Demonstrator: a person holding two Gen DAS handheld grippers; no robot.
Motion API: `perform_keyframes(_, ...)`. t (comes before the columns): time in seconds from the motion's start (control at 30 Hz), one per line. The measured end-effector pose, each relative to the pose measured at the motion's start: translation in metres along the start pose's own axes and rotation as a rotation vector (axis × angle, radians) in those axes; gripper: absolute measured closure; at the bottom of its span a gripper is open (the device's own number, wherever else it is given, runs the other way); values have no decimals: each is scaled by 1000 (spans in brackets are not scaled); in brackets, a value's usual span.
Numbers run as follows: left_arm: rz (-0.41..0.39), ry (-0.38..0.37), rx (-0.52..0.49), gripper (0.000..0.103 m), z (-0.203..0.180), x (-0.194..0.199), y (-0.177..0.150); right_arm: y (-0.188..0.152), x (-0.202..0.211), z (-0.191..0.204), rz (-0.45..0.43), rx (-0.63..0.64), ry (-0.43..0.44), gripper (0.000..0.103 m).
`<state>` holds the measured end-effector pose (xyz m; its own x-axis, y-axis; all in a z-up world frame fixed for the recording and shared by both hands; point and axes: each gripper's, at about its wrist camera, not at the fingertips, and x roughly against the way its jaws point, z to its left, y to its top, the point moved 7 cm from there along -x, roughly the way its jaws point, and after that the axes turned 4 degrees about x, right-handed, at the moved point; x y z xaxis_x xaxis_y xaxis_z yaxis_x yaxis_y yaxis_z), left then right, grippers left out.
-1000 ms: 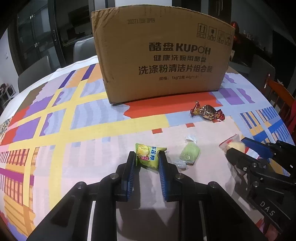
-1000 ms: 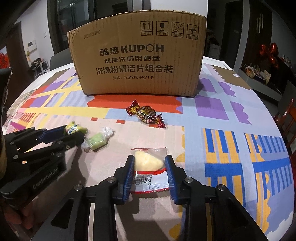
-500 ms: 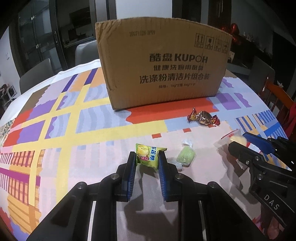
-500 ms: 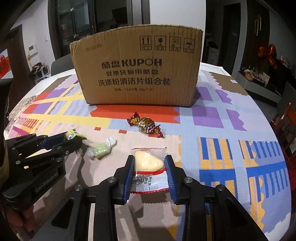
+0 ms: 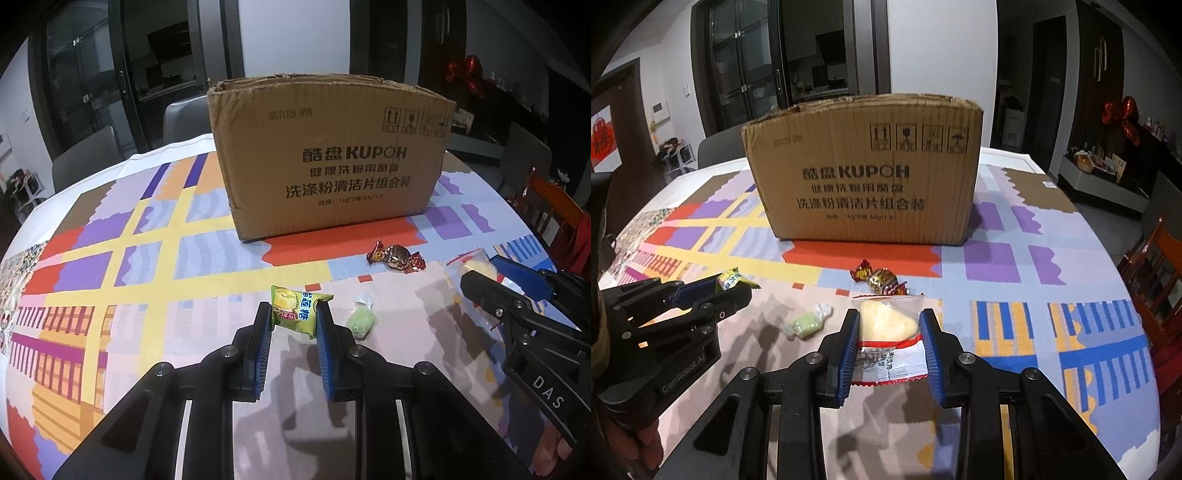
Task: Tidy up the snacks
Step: 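Lift the green candy and cake packet and carry them over the box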
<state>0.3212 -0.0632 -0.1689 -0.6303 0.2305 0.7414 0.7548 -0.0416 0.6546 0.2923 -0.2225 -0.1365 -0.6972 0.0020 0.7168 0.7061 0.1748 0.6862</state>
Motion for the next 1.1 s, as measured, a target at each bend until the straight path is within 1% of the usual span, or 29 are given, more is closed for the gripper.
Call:
perform_keyframes(0.53, -71, 12, 15, 79, -1, 38, 28, 33, 37, -5, -75, 6, -9, 69)
perform_keyframes(1.1, -137, 12, 23, 79, -3, 67, 68, 80, 71, -10, -163, 20, -24, 69)
